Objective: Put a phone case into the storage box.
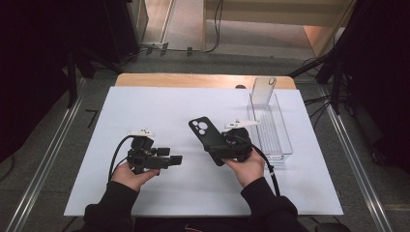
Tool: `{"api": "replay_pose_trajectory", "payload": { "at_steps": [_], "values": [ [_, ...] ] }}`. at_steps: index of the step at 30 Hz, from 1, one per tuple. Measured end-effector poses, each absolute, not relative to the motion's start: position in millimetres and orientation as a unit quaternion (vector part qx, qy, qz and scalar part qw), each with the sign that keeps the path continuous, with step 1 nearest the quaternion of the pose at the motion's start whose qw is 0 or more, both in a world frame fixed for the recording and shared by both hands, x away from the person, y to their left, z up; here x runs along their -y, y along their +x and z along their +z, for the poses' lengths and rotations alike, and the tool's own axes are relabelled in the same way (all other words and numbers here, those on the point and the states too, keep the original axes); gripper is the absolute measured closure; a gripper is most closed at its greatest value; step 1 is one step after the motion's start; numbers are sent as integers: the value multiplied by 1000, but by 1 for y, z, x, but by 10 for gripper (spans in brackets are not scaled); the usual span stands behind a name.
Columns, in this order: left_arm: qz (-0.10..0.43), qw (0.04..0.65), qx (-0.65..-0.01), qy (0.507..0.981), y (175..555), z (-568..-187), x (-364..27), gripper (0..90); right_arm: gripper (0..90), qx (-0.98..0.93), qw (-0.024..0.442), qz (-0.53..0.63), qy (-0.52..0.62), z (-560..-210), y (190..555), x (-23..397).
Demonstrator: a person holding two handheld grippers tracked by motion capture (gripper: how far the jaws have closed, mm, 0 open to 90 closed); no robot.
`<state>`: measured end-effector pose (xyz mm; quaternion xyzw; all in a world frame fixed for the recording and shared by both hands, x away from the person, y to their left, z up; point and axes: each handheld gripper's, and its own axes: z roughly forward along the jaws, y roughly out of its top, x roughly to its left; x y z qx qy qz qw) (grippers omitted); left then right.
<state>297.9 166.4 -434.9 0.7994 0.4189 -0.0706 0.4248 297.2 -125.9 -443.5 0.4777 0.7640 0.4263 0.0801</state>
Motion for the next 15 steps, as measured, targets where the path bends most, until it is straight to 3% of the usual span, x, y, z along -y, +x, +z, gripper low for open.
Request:
{"api": "replay_pose_trajectory", "payload": {
  "at_steps": [6, 15],
  "values": [
    [-96, 417, -445, 787, 307, -427, -164, 285, 147, -760, 90, 425, 483, -449, 289, 119],
    [-78, 421, -468, 773, 322, -416, -156, 293, 144, -747, 95, 437, 492, -458, 282, 108]
  ]
}}
